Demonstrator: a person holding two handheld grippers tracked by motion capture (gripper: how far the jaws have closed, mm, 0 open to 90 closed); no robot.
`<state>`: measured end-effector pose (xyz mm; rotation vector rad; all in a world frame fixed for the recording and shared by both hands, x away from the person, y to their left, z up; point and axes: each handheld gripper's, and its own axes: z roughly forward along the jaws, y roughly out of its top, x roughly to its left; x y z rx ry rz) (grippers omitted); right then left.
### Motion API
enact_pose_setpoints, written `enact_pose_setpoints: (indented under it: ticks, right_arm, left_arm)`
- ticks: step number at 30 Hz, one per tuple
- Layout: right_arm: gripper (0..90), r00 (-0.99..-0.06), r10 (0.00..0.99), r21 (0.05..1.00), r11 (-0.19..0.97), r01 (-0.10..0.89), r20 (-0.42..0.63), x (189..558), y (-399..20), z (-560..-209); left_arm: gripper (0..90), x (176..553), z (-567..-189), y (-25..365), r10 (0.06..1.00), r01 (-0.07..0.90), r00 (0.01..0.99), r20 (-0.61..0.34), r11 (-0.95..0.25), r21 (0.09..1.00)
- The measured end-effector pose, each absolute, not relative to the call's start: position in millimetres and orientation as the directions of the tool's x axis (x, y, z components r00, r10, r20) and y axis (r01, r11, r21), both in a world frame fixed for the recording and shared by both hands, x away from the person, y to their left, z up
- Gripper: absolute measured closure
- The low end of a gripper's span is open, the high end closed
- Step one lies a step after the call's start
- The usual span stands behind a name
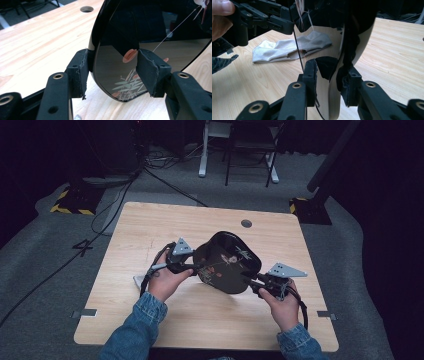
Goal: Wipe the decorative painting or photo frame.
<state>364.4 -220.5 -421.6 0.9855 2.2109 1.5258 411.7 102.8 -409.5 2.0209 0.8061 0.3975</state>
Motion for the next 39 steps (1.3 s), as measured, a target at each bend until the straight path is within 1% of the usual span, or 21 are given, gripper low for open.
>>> enact_pose_setpoints:
  ticks: [3,12,15,17,21,29,33,39]
  right_arm:
    - [69.3,-0.740,0.655,0.899,0.220,0.379,0.152,374,-220,-419]
    - [65.8,-0.745,0.656,0.891,0.260,0.373,0.120,404,-215,-407]
    - [64.5,-0.746,0.656,0.892,0.265,0.366,0.111,412,-213,-404]
    - [63.9,-0.745,0.657,0.891,0.264,0.369,0.114,417,-212,-403]
    - [62.2,-0.745,0.657,0.891,0.265,0.368,0.113,427,-210,-402]
    - [59.0,-0.746,0.656,0.891,0.262,0.370,0.117,442,-211,-408]
    - [57.6,-0.741,0.661,0.889,0.263,0.374,0.116,447,-213,-414]
    - [56.3,-0.739,0.662,0.889,0.256,0.380,0.125,451,-216,-418]
  left_arm:
    - [45.6,414,-409,104,0.694,0.414,0.718,-0.051,-0.366,0.834]
    - [46.5,424,-405,103,0.743,0.448,0.668,-0.048,-0.349,0.823]
    - [47.2,426,-406,103,0.751,0.453,0.658,-0.048,-0.345,0.822]
    - [47.8,428,-407,103,0.766,0.476,0.639,-0.069,-0.324,0.818]
    - [49.4,431,-410,104,0.779,0.493,0.624,-0.066,-0.327,0.806]
    - [53.3,435,-415,101,0.789,0.512,0.610,-0.066,-0.329,0.793]
    - [53.8,436,-417,96,0.797,0.516,0.603,-0.045,-0.346,0.784]
    - [54.8,436,-417,94,0.799,0.518,0.598,-0.055,-0.334,0.787]
